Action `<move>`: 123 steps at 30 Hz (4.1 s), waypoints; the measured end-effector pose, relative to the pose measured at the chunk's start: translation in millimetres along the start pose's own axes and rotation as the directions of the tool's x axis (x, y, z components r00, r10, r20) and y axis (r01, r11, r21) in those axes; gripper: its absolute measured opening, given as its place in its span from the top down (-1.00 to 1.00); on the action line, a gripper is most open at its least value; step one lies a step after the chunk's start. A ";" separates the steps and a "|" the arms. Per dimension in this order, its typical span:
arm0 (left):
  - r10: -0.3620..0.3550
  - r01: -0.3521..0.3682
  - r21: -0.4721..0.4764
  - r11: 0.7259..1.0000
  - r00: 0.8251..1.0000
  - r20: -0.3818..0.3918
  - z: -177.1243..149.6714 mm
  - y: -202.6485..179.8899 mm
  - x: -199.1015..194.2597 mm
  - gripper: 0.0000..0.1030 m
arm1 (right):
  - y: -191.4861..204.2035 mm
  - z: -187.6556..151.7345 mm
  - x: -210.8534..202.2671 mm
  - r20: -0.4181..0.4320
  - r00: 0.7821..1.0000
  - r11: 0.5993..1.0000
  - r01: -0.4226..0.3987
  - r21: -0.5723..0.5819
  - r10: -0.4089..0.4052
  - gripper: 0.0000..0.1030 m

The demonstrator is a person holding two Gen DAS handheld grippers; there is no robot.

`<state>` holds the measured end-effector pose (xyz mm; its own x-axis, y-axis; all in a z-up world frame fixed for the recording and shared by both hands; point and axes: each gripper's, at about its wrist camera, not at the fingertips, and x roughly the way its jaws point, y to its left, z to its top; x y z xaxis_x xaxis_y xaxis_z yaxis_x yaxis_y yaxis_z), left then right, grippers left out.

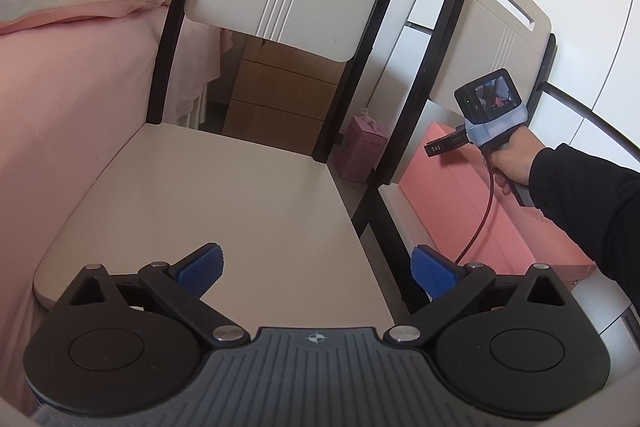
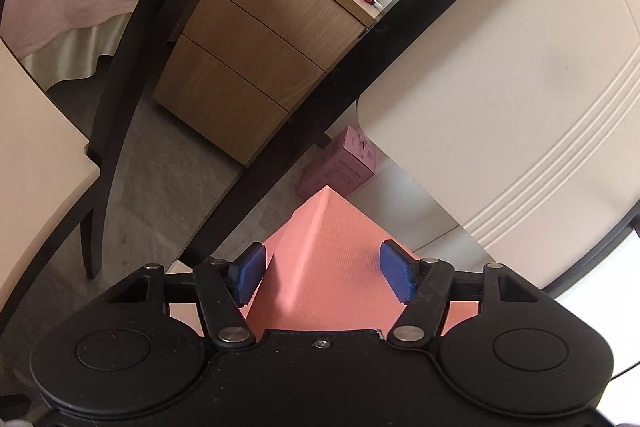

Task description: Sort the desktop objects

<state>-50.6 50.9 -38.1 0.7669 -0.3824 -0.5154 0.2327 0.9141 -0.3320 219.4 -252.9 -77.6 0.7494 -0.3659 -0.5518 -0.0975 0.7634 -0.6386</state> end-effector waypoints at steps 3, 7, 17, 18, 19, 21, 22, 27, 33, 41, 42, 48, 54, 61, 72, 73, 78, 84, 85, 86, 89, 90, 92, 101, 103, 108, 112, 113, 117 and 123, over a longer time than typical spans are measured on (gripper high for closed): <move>0.000 0.000 -0.001 1.000 1.000 -0.008 -0.5 0.5 1.1 -0.97 | 0.5 -3.0 0.5 0.012 1.000 1.000 0.000 -0.022 0.000 -0.37; -0.002 0.002 0.002 1.000 1.000 -0.013 -0.6 0.3 2.0 -0.97 | -10.7 -7.9 -5.0 0.041 0.998 0.999 -0.047 0.022 0.046 -0.38; -0.002 0.002 0.024 1.000 1.000 -0.019 -3.3 -5.5 3.8 -0.97 | -25.6 -37.2 -42.3 0.127 0.983 0.979 -0.150 0.141 0.132 -0.36; -0.003 0.003 0.028 1.000 1.000 -0.019 -4.0 -6.6 3.7 -0.97 | -25.4 -39.8 -46.4 0.127 0.983 0.978 -0.149 0.143 0.132 -0.36; -0.004 0.004 0.034 0.999 1.000 -0.019 -4.9 -7.9 3.7 -0.97 | -24.6 -41.6 -50.0 0.126 0.984 0.979 -0.147 0.142 0.129 -0.36; -0.003 0.004 0.044 0.999 1.000 -0.018 -6.3 -10.1 3.7 -0.97 | -25.1 -45.9 -59.2 0.128 0.982 0.976 -0.155 0.155 0.136 -0.36; -0.003 0.003 0.048 0.999 1.000 -0.017 -6.9 -10.9 3.7 -0.97 | -27.6 -49.2 -65.5 0.135 0.979 0.968 -0.174 0.180 0.151 -0.36; -0.002 0.003 0.058 0.998 1.000 -0.021 -9.4 -13.6 4.8 -0.97 | -36.4 -87.0 -117.1 0.216 0.961 0.927 -0.233 0.294 0.173 -0.33; 0.003 0.000 0.080 0.997 1.000 -0.030 -14.9 -19.7 7.7 -0.97 | -48.0 -131.0 -179.5 0.315 0.936 0.865 -0.282 0.415 0.154 -0.48; 0.071 -0.069 0.103 0.992 0.997 -0.020 -16.9 -19.9 14.5 -0.97 | -30.9 -153.3 -224.9 0.383 0.910 0.806 -0.344 0.482 0.160 -0.60; 0.082 -0.080 0.104 0.991 0.996 -0.017 -17.0 -19.6 14.6 -0.97 | -30.3 -157.6 -229.5 0.393 0.906 0.804 -0.348 0.482 0.156 -0.61; 0.127 -0.126 0.120 0.985 0.992 0.003 -21.6 -19.5 13.1 -0.97 | -59.4 -215.9 -241.5 0.475 0.880 0.754 -0.323 0.572 0.017 -0.92; 0.149 -0.148 0.119 0.982 0.989 0.007 -24.0 -17.8 14.1 -0.97 | -77.3 -274.1 -234.4 0.469 0.882 0.746 -0.280 0.605 -0.049 -0.99; 0.168 -0.168 0.130 0.977 0.986 0.017 -25.4 -17.8 14.1 -0.97 | -74.2 -265.4 -232.7 0.414 0.910 0.696 -0.301 0.652 0.006 -0.99; 0.171 -0.176 0.122 0.977 0.984 0.045 -25.1 -14.6 2.7 -0.97 | -27.7 -190.6 -262.5 0.485 0.865 0.661 -0.440 0.608 0.130 -0.99; 0.174 -0.179 0.121 0.976 0.984 0.050 -25.0 -14.1 1.5 -0.97 | -19.9 -186.3 -264.2 0.486 0.862 0.659 -0.450 0.603 0.143 -0.99; 0.192 -0.201 0.126 0.972 0.978 0.078 -24.6 -12.4 -3.0 -1.00 | 14.8 -173.2 -267.9 0.478 0.857 0.648 -0.478 0.593 0.195 -0.99; 0.197 -0.205 0.118 0.972 0.977 0.081 -24.2 -9.5 -4.2 -1.00 | 46.3 -169.3 -266.2 0.486 0.844 0.631 -0.508 0.587 0.227 -0.99; 0.197 -0.206 0.118 0.971 0.977 0.083 -24.3 -9.4 -4.3 -1.00 | 50.8 -169.1 -266.1 0.486 0.843 0.632 -0.509 0.584 0.230 -0.99; 0.199 -0.208 0.119 0.971 0.976 0.085 -24.2 -9.1 -4.2 -1.00 | 54.6 -168.9 -265.8 0.485 0.842 0.632 -0.512 0.581 0.236 -0.99; 0.206 -0.216 0.118 0.969 0.975 0.087 -24.5 -8.4 -4.0 -1.00 | 63.7 -166.3 -263.7 0.479 0.842 0.637 -0.514 0.574 0.247 -0.99; 0.208 -0.217 0.117 0.969 0.974 0.086 -24.5 -7.9 -3.8 -1.00 | 65.1 -164.9 -263.8 0.480 0.842 0.638 -0.513 0.574 0.244 -0.99; 0.209 -0.217 0.115 0.969 0.974 0.083 -24.5 -7.0 -3.4 -1.00 | 66.6 -163.3 -264.3 0.488 0.838 0.633 -0.520 0.574 0.245 -0.99; 0.214 -0.224 0.112 0.968 0.972 0.095 -26.3 -7.6 -4.3 -1.00 | 68.7 -162.2 -267.7 0.498 0.832 0.623 -0.527 0.577 0.242 -0.99; 0.213 -0.223 0.115 0.968 0.972 0.096 -26.6 -8.6 -4.4 -1.00 | 68.3 -163.3 -267.5 0.494 0.836 0.625 -0.522 0.581 0.240 -0.99; 0.216 -0.228 0.116 0.967 0.970 0.107 -29.0 -9.6 -4.6 -1.00 | 68.9 -162.0 -266.5 0.479 0.849 0.636 -0.499 0.589 0.222 -0.99; 0.225 -0.238 0.125 0.963 0.968 0.109 -30.3 -10.7 -3.4 -1.00 | 72.8 -160.4 -267.4 0.471 0.853 0.656 -0.490 0.575 0.225 -0.99; 0.227 -0.240 0.126 0.963 0.968 0.111 -30.4 -10.6 -3.4 -1.00 | 73.5 -160.1 -267.8 0.470 0.854 0.661 -0.488 0.570 0.224 -0.99; 0.231 -0.244 0.124 0.962 0.967 0.111 -30.9 -9.9 -3.1 -1.00 | 76.0 -159.3 -267.6 0.460 0.859 0.674 -0.477 0.564 0.223 -0.99; 0.244 -0.256 0.133 0.957 0.964 0.104 -33.2 -11.9 -1.7 -1.00 | 79.7 -158.2 -267.7 0.447 0.867 0.689 -0.463 0.557 0.220 -0.99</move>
<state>-74.6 36.2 -59.5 0.8582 -0.1318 -0.4961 0.1058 0.9911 -0.0802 -92.6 -178.3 -65.7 0.9210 0.0892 -0.3791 -0.0491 0.9922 0.1142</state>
